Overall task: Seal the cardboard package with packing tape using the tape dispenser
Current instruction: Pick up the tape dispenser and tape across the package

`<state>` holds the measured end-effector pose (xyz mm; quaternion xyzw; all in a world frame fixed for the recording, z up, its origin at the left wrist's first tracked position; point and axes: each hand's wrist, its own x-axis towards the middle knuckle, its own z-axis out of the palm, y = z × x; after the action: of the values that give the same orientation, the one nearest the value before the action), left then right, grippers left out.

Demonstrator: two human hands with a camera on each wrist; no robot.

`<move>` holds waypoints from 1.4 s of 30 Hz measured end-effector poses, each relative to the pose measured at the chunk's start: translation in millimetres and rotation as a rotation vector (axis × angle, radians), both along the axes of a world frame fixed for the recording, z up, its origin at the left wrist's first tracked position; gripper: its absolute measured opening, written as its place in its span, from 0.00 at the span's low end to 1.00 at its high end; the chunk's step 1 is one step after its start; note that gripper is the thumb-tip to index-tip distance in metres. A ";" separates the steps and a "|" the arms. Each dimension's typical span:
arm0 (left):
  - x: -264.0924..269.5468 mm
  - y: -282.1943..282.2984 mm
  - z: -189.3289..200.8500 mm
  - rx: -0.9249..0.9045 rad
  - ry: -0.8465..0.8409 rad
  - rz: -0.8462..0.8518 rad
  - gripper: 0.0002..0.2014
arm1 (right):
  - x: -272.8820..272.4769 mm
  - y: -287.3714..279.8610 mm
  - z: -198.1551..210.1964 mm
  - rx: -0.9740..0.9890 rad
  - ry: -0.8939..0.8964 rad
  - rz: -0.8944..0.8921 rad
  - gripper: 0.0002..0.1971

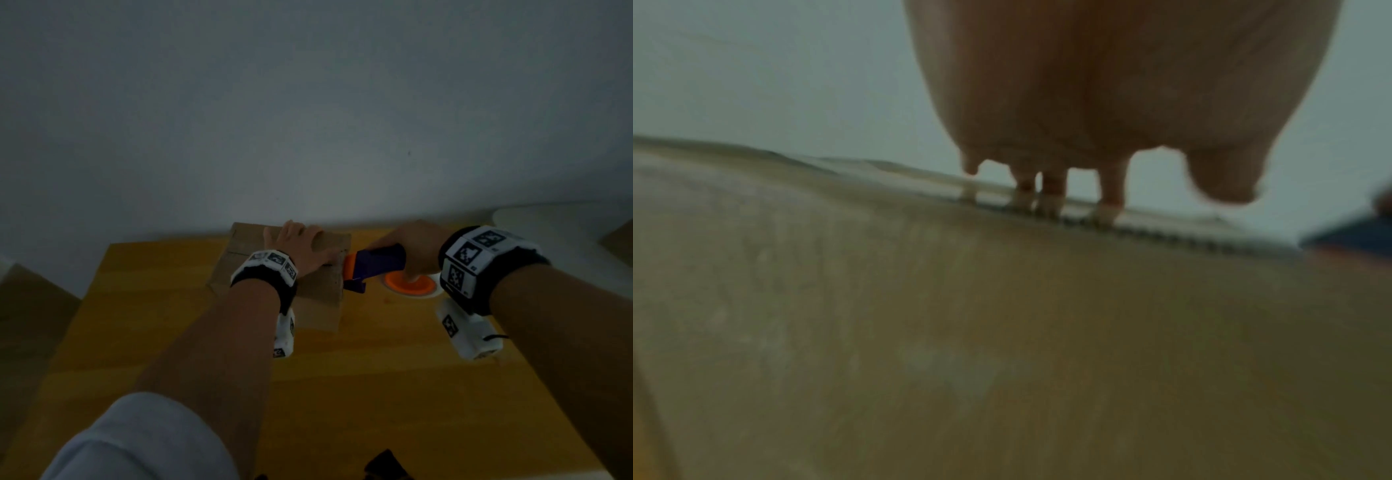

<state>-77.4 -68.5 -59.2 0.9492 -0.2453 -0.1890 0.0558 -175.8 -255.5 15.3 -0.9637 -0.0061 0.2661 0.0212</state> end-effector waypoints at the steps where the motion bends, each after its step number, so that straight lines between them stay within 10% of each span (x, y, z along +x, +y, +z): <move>1: -5.4 -1.1 -6.0 0.004 -0.028 -0.026 0.39 | -0.2 0.7 -1.0 0.006 0.001 0.009 0.36; 15: 1.4 3.4 -19.7 -0.137 -0.093 -0.047 0.37 | -2.0 -0.7 -0.9 0.055 0.038 -0.007 0.36; 24: -2.3 3.1 -14.4 -0.113 -0.079 -0.039 0.32 | -3.1 4.2 -43.3 -0.066 0.149 -0.146 0.15; 34: 5.6 -9.5 21.6 0.034 0.023 -0.035 0.36 | 7.0 -15.7 -20.8 0.018 -0.132 -0.302 0.23; 42: 5.0 -37.1 36.9 0.108 0.084 -0.387 0.20 | -0.8 -19.7 -13.6 0.071 -0.169 -0.356 0.20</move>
<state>-72.5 -105.7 -22.3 0.8772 -0.4100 -0.2487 -0.0223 -176.6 -275.2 1.7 -0.9671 0.1534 0.1758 0.1011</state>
